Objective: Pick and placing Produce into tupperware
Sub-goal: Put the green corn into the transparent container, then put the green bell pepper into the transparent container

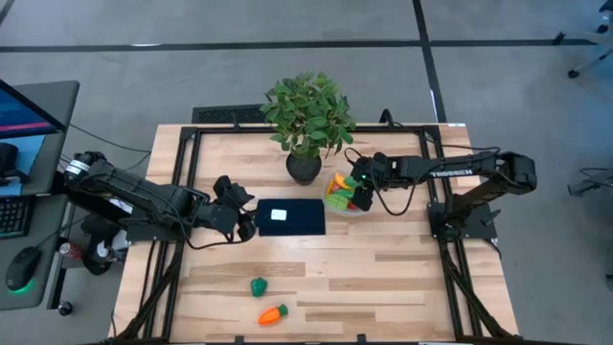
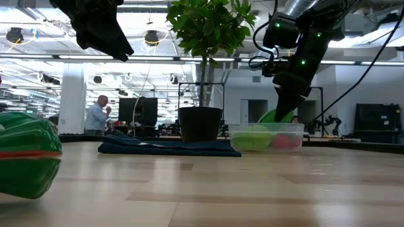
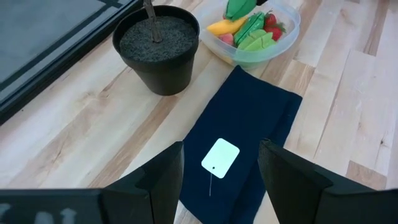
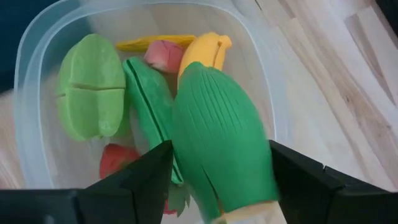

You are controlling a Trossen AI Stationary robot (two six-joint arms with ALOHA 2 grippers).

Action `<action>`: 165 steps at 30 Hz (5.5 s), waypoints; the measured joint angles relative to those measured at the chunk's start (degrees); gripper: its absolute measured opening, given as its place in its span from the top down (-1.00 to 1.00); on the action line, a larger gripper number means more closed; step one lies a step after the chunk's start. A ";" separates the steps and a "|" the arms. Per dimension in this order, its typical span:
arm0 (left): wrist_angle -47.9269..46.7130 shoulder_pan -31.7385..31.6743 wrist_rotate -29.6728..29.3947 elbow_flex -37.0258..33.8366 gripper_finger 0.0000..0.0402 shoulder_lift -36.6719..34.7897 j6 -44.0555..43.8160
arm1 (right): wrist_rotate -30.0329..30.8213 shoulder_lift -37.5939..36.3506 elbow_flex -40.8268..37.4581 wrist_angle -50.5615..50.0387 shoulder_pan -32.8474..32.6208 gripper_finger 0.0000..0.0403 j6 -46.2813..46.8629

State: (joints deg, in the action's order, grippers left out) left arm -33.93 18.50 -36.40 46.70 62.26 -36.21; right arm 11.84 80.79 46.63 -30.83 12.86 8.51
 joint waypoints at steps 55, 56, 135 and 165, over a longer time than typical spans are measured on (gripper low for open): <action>0.47 9.78 31.47 0.00 0.02 0.23 -18.21 | -7.28 -37.13 0.00 -20.65 -18.88 -0.57 18.51; 0.53 10.43 31.12 0.00 0.02 0.61 -20.76 | -7.28 -36.93 0.00 -20.61 -19.26 -0.57 18.48; -9.21 20.81 27.20 21.79 -0.17 35.32 -72.75 | -7.32 -36.63 0.00 -26.18 -21.86 -0.57 5.99; -11.67 19.95 26.28 21.33 -0.29 35.39 -71.34 | -7.32 -36.61 0.00 -27.04 -21.86 -0.57 4.92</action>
State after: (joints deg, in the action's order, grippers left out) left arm -45.60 38.45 -10.12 68.03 97.65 -107.54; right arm 4.51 44.18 46.63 -57.87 -8.99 13.43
